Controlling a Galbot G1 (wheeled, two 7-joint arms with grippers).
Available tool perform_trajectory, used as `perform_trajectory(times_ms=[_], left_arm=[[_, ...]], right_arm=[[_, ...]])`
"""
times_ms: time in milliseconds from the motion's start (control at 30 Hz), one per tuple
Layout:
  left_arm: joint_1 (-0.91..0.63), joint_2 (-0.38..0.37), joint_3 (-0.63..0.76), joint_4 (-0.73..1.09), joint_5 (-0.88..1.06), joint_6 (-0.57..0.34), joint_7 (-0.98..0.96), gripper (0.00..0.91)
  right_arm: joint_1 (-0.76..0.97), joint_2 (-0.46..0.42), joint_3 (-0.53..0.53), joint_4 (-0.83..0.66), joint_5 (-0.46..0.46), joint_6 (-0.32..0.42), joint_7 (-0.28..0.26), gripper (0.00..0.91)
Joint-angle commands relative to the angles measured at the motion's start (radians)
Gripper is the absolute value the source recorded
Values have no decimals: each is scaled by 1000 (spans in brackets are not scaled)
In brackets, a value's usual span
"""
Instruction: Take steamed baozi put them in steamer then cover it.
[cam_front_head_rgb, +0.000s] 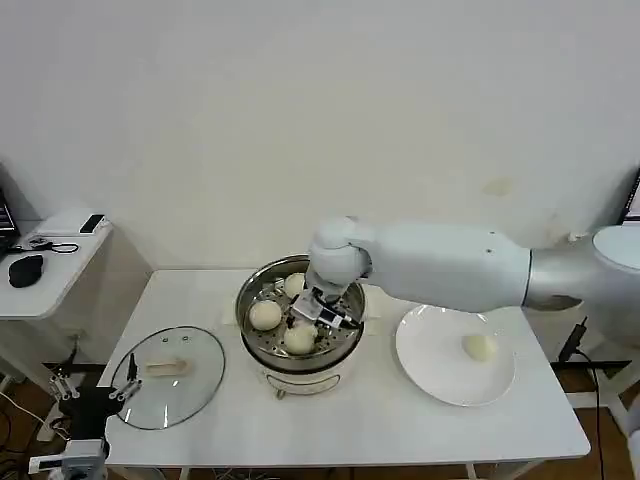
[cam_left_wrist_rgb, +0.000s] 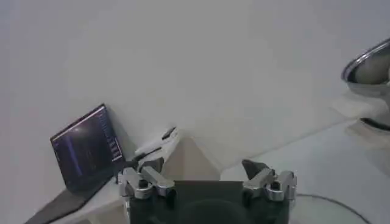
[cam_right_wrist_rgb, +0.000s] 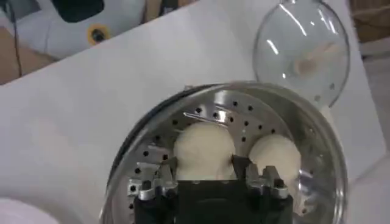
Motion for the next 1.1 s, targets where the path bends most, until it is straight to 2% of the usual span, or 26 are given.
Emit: perform_trajectory(times_ms=[33,267,533,667,700,900,1100], left_arm=[[0,0,-1,3,1,0,-1,907],[0,3,-2,-1,-1,1,-2,907],[1,15,-3,-5,-1,2,0,907],[1,25,-2,-3,-3,3,2,907],[1,28,-2,-2,-3,3,2,907],[-11,41,18,2,-5,4,3,907],[-28,48,46,16,-5,3,5,907]], right_arm=[[1,-12,-10,3,-31,43,-1,907],[14,-56,24,-8,-17,41,11,907],[18,-133,135,-72,49,-15,31,907],[27,-212,168,-87,53,-85,40,907],[30,-251,170,-86,55,-122,42,907],[6,-401,175,-39,60,-251,26,907],[-91,-589,216,7,-29,-282,16,907]])
